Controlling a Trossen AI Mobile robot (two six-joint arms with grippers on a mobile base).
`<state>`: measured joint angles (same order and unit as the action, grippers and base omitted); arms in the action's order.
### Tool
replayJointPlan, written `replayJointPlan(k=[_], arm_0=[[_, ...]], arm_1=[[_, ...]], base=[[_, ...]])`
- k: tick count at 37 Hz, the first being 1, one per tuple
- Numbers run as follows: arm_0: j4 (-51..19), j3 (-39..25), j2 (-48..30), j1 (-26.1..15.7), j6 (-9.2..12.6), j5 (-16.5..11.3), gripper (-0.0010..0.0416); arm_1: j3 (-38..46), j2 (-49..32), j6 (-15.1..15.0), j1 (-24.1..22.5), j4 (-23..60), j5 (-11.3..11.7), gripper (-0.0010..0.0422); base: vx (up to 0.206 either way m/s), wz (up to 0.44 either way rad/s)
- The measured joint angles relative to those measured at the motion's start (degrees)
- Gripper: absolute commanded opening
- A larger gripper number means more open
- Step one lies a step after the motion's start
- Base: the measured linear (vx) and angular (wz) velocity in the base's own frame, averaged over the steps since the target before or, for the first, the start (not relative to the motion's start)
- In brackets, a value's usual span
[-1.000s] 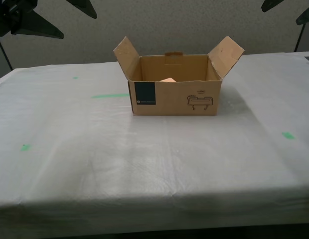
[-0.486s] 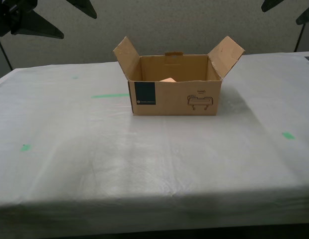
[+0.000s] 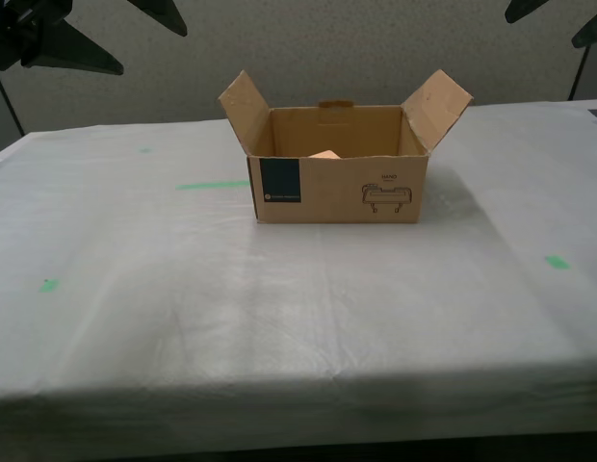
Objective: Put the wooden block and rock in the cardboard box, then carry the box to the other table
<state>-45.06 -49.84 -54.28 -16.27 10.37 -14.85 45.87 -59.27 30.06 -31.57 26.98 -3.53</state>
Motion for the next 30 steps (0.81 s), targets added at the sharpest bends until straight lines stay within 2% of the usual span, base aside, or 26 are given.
replayJointPlan(k=[30], arm_0=[[0.00, 0.00, 0.00, -0.04, 0.00, 0.00, 0.0394]], arm_1=[[0.00, 0.00, 0.00, 0.00, 0.00, 0.00, 0.0375]], base=[[0.000, 0.000]])
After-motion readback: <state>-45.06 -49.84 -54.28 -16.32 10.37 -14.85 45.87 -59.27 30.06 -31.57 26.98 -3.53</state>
